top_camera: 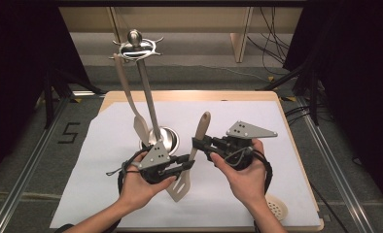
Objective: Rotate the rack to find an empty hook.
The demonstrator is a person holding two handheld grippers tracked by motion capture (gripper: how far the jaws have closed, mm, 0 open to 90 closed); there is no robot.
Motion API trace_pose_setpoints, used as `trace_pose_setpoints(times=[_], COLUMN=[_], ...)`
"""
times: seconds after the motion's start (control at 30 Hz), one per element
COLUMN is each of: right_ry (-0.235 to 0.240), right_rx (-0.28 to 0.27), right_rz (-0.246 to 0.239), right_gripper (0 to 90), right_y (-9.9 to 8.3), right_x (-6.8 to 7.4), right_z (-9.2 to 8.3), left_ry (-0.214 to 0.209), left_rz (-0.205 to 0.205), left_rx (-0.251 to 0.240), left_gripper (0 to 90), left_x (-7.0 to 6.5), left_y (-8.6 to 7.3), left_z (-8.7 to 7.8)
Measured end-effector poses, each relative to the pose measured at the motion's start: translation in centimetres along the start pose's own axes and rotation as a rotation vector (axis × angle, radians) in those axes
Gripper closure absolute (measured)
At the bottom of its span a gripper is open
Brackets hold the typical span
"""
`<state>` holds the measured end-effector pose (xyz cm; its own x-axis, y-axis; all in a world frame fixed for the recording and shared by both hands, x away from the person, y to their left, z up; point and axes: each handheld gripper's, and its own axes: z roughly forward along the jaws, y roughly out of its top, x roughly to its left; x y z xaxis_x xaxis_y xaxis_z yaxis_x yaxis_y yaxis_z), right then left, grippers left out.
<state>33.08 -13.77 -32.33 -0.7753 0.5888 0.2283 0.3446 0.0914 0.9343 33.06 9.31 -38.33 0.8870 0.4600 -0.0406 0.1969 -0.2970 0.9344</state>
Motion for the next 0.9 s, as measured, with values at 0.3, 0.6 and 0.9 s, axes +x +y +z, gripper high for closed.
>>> trace_pose_setpoints(times=[0.3, 0.6, 0.9], right_ry=[0.157, 0.235, 0.273], right_rx=[0.051, 0.069, 0.062], right_rz=[-0.135, -0.130, -0.130], right_gripper=[76.4, 76.3, 76.3], right_y=[0.6, 0.4, 0.2], right_x=[0.0, 0.4, 0.6], right_z=[-0.3, 0.0, 0.2], left_ry=[-0.242, -0.335, -0.380], left_rz=[-0.032, -0.015, -0.022], left_rx=[-0.007, 0.001, -0.036], left_gripper=[55.4, 57.4, 67.7], left_x=[1.7, 1.8, 2.1], left_y=[1.1, 1.2, 1.1], left_z=[-1.2, -1.1, -0.6])
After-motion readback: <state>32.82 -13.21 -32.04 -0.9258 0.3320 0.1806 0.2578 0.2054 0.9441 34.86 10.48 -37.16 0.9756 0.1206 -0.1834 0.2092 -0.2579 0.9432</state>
